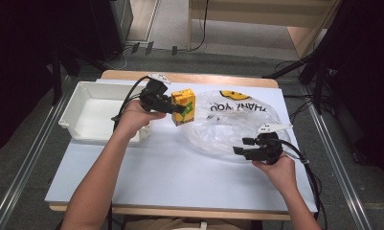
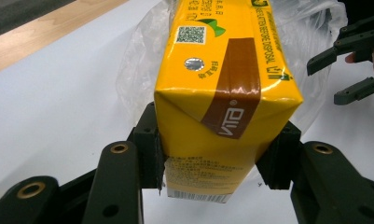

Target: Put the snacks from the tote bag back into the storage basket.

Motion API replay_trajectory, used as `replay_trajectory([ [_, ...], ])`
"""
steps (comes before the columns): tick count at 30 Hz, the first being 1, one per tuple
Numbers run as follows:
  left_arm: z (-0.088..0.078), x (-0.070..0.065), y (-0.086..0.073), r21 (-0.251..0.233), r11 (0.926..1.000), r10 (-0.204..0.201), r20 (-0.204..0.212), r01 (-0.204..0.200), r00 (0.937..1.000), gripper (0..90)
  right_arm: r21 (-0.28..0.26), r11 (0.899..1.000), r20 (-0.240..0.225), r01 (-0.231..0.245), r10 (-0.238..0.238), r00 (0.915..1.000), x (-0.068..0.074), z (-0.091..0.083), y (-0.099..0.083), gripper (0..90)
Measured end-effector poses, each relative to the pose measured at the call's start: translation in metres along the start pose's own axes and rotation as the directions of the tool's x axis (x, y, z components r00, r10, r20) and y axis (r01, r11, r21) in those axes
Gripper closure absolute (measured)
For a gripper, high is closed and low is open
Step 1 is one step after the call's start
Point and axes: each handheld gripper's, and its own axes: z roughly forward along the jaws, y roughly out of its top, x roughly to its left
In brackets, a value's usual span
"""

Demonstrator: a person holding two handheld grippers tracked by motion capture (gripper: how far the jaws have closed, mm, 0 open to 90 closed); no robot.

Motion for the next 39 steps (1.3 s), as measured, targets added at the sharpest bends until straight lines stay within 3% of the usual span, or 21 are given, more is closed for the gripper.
replay_trajectory([
  [39, -0.035, 0.022, -0.007, -0.018, 0.9988, -0.046, -0.048, 0.046, 0.9978, 52.1, 0.002, 1.000, -0.011, 0.009, -0.009, 0.9999, 0.000, 0.003, 0.002, 36.9],
])
